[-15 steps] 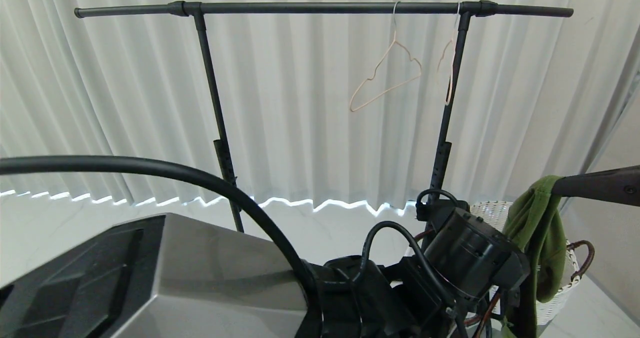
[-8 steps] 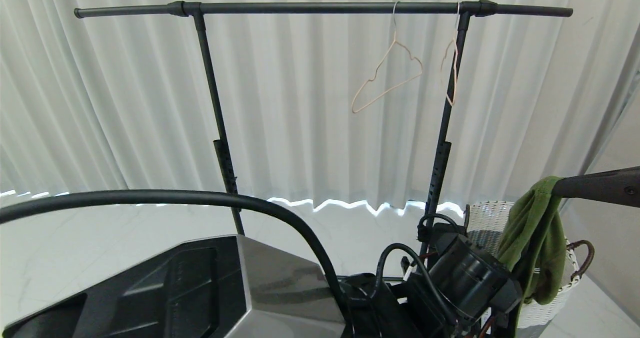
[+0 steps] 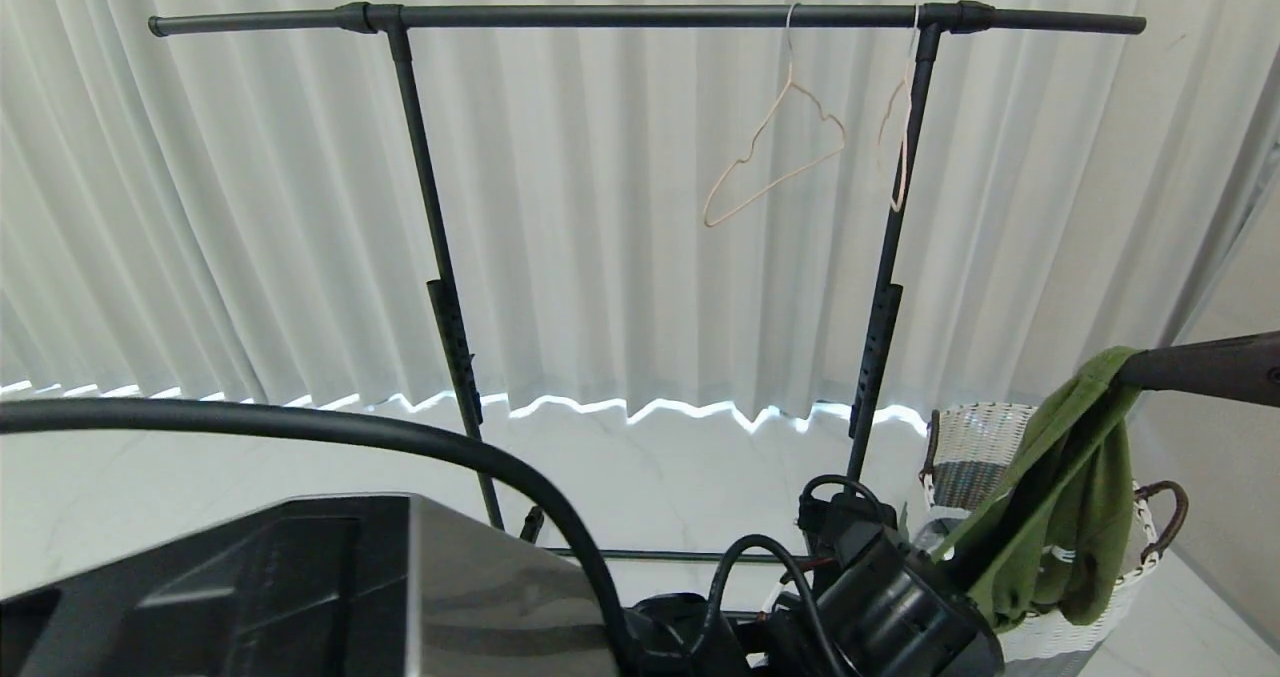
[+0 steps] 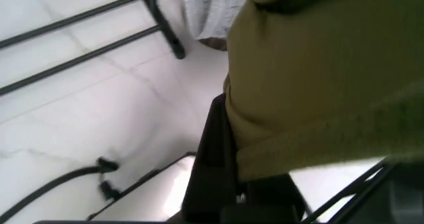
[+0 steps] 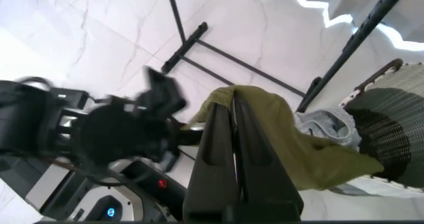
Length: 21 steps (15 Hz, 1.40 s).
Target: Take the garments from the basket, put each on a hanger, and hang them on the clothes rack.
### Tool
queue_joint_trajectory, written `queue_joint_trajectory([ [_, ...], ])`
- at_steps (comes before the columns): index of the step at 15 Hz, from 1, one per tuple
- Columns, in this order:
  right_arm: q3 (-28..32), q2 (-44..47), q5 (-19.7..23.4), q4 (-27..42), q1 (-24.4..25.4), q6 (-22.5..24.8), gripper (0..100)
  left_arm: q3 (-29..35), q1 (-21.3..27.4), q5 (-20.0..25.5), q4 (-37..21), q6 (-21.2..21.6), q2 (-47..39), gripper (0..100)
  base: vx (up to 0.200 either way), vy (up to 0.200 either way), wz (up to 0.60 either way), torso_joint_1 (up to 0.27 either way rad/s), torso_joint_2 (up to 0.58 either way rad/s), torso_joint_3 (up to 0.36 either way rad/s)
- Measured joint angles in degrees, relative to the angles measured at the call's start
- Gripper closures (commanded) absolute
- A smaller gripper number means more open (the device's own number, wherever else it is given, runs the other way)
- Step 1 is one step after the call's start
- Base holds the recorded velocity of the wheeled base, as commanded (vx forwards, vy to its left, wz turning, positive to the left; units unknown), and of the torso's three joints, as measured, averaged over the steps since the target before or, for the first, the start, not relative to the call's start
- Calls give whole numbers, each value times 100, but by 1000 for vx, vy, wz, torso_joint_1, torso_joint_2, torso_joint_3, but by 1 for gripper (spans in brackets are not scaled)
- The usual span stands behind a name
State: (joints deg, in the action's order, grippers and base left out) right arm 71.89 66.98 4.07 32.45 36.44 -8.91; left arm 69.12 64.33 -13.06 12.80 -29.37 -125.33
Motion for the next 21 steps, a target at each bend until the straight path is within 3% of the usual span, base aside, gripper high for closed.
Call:
queue_joint_trajectory([
  [4, -168, -105, 17, -66, -304, 77, 100, -868, 39, -378, -88, 167, 1252, 100, 0, 0, 0, 0, 0, 0],
  [7, -382, -215, 27, -634, -343, 322, 100, -947, 6, -478, -1262, 233, 2632, 100, 0, 0, 0, 0, 0, 0],
  [10, -496, -196, 38, -1247, -347, 823, 100, -123, -155, -536, -2998, 417, 3897, 100, 0, 0, 0, 0, 0, 0],
  [12, -518, -143, 49, -1445, -343, 1136, 100, 571, -538, -610, -3746, 920, 4474, 100, 0, 0, 0, 0, 0, 0],
  [14, -475, -72, 68, -1730, -334, 1307, 100, 1228, -970, -996, -3989, 1870, 4681, 100, 0, 0, 0, 0, 0, 0],
  [17, -105, 168, 63, -1970, -319, 1437, 100, 1943, -1409, -1339, -4050, 2826, 4601, 100, 0, 0, 0, 0, 0, 0],
  [19, 433, 402, 49, -1981, -325, 1493, 100, 2269, -1532, -1357, -4041, 3133, 4521, 100, 0, 0, 0, 0, 0, 0],
  [21, 857, 579, 30, -1803, -334, 1551, 100, 2355, -1535, -1365, -4039, 3139, 4485, 100, 0, 0, 0, 0, 0, 0],
])
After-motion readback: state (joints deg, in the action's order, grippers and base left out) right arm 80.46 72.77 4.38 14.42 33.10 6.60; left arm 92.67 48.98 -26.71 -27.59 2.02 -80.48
